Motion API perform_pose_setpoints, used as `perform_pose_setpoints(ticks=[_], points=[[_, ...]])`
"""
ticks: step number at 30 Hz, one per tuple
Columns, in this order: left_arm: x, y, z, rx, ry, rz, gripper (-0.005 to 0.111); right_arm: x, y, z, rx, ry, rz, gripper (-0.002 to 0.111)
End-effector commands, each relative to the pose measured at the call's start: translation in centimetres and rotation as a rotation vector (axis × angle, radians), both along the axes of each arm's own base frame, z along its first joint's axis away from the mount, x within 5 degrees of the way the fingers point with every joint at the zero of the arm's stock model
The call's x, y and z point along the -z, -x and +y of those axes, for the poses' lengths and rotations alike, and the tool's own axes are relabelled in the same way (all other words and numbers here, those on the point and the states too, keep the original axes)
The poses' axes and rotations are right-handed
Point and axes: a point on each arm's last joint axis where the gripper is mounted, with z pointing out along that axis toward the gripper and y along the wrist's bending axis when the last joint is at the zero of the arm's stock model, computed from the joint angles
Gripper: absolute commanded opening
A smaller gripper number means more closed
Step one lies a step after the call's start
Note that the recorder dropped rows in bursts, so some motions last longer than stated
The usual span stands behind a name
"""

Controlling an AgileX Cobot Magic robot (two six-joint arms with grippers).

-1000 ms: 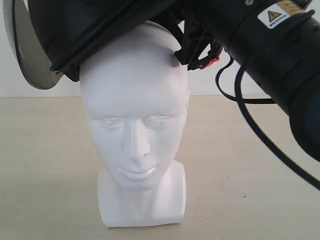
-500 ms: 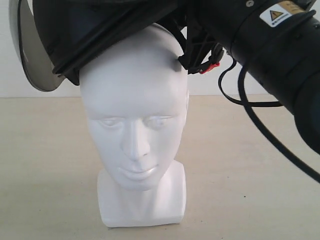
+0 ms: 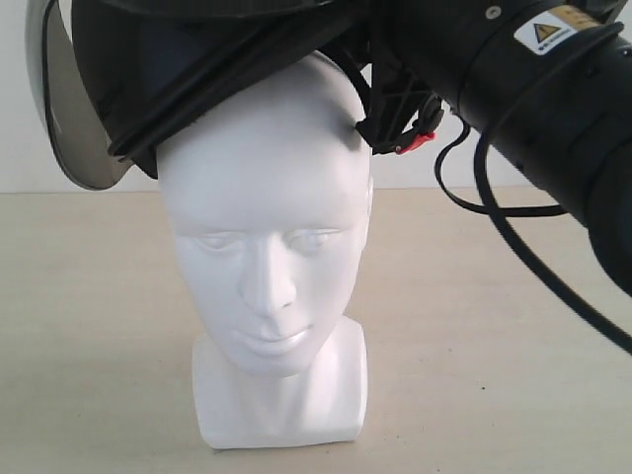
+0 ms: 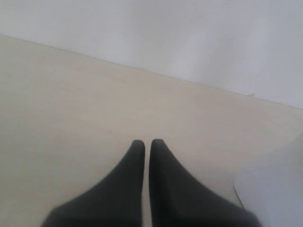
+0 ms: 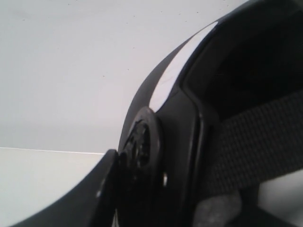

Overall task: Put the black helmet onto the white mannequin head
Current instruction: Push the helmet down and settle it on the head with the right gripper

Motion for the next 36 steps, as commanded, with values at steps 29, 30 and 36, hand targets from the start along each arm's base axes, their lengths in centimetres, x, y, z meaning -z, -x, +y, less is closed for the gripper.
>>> perform_pose_setpoints(ticks=[29, 30, 36], points=[[0.1, 0.0, -0.1, 0.009, -0.002, -0.002, 0.004, 0.8, 1.1, -0.3, -0.041, 0.174, 0.165, 0.000], [0.1, 0.0, -0.1, 0.009, -0.002, -0.002, 0.004, 0.8, 1.2, -0.3, -0.045, 0.174, 0.164, 0.000], [0.1, 0.0, -0.1, 0.009, -0.002, -0.002, 0.004, 0.9, 1.4, -0.1, -0.061, 0.181, 0.168, 0.000]])
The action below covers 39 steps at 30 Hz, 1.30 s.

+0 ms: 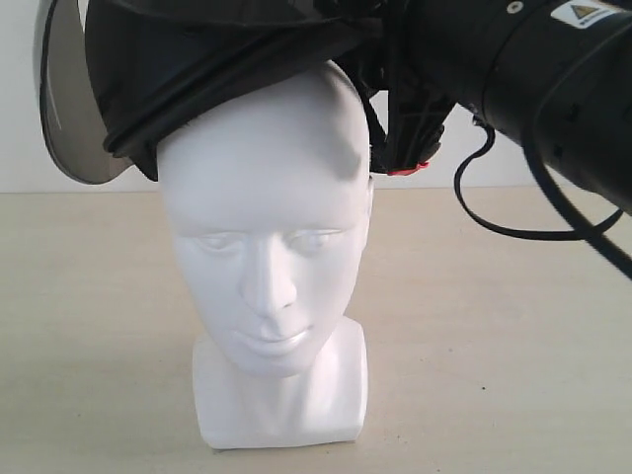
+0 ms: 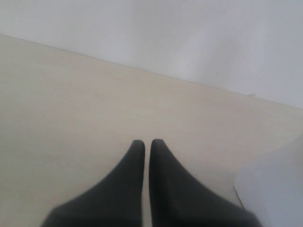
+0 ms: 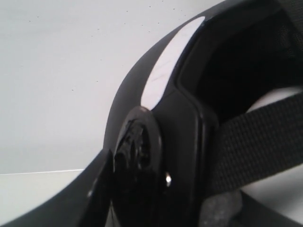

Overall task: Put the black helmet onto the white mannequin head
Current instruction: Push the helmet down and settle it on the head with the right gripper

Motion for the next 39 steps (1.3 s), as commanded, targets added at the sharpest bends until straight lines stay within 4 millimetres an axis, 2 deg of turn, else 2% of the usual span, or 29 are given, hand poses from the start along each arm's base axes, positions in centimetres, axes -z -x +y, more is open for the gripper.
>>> perform_pose_setpoints(ticks=[1, 26, 39], points=[[0.1, 0.0, -0.1, 0.009, -0.002, -0.002, 0.004, 0.9, 0.7, 0.6, -0.080, 0.137, 0.015, 0.000], [0.1, 0.0, -0.1, 0.009, -0.002, -0.002, 0.004, 0.0, 1.9, -0.7, -0.099, 0.234, 0.025, 0.000], [0.1, 0.0, -0.1, 0.009, -0.002, -0.002, 0.004, 0.4, 2.1, -0.5, -0.137, 0.262, 0.054, 0.000]])
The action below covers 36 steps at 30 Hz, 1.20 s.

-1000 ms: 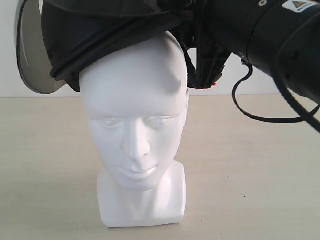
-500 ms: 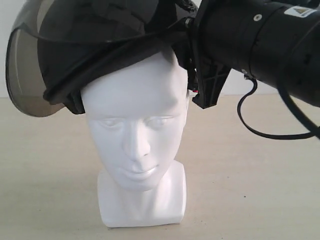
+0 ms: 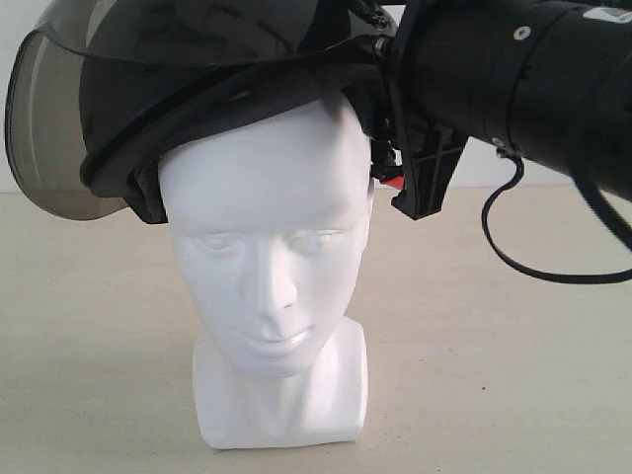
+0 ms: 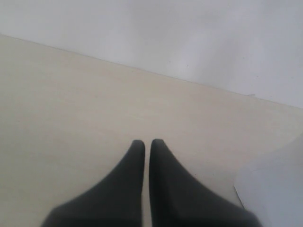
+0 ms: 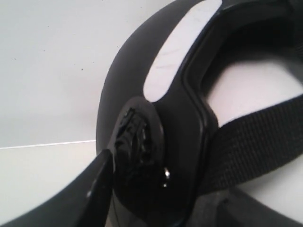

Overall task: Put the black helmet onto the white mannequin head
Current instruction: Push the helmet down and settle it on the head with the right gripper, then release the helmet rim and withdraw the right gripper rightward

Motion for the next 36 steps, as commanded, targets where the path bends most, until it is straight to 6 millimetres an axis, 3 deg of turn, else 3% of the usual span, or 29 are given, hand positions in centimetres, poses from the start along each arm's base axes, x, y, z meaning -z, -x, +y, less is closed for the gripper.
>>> perform_pose_setpoints(ticks=[1, 7, 16, 25, 31, 36], points=[[0.1, 0.0, -0.1, 0.009, -0.002, -0.002, 0.004, 0.4, 0.6, 0.1, -0.060, 0.105, -0.032, 0.000], [0.1, 0.0, -0.1, 0.009, -0.002, -0.002, 0.004, 0.4, 1.2, -0.4, -0.091, 0.180, -0.033, 0.000], [0.1, 0.0, -0.1, 0.009, -0.002, -0.002, 0.004, 6.2, 3.2, -4.1, -0.005, 0.216, 0.140, 0.000], [0.1, 0.0, -0.1, 0.009, -0.002, -0.002, 0.004, 6.8, 5.0, -6.7, 0.016, 0.197, 0.105, 0.000], [0.1, 0.0, -0.1, 0.009, -0.002, -0.002, 0.004, 6.4, 7.0, -9.6, 0.029, 0.284, -0.073, 0.000], [0.1, 0.0, -0.1, 0.009, -0.002, -0.002, 0.004, 5.4, 8.7, -9.8, -0.110, 0.686, -0.462, 0.000]])
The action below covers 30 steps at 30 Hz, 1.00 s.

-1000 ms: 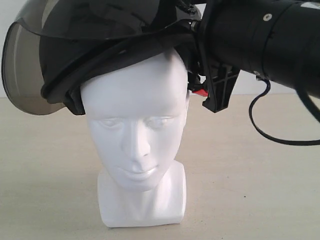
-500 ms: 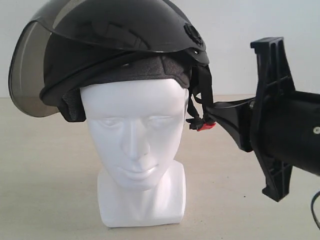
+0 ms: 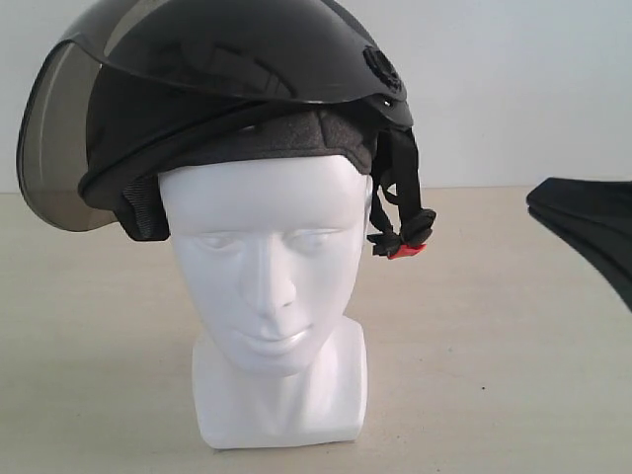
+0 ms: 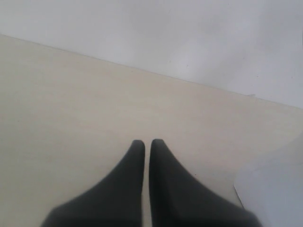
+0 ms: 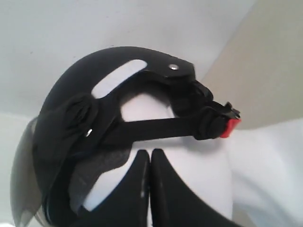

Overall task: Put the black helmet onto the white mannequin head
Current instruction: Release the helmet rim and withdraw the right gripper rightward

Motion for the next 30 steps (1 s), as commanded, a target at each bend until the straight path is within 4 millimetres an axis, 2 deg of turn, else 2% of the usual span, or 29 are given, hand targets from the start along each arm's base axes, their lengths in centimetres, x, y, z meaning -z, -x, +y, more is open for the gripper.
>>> perform_pose_setpoints(ticks=[1, 7, 12, 15, 19, 23, 30], points=[[0.1, 0.0, -0.1, 0.009, -0.002, -0.002, 0.004, -0.5, 1.4, 0.2, -0.169, 0.360, -0.296, 0.000], [0.1, 0.0, -0.1, 0.009, -0.002, -0.002, 0.004, -0.5, 1.6, 0.4, -0.219, 0.602, -0.491, 0.000], [0.1, 0.0, -0.1, 0.009, -0.002, -0.002, 0.004, -0.3, 1.4, 0.7, -0.249, 0.925, -0.731, 0.000], [0.1, 0.0, -0.1, 0.009, -0.002, -0.002, 0.004, 0.0, 1.3, 0.9, -0.262, 1.027, -0.794, 0.000], [0.1, 0.0, -0.1, 0.009, -0.002, -0.002, 0.004, 0.2, 1.2, 1.0, -0.269, 0.982, -0.735, 0.000], [0.1, 0.0, -0.1, 0.009, -0.002, -0.002, 0.004, 0.5, 1.1, 0.9, -0.262, 0.853, -0.581, 0.000], [0.1, 0.0, -0.1, 0.009, -0.002, -0.002, 0.004, 0.6, 1.0, 0.7, -0.260, 0.943, -0.627, 0.000]])
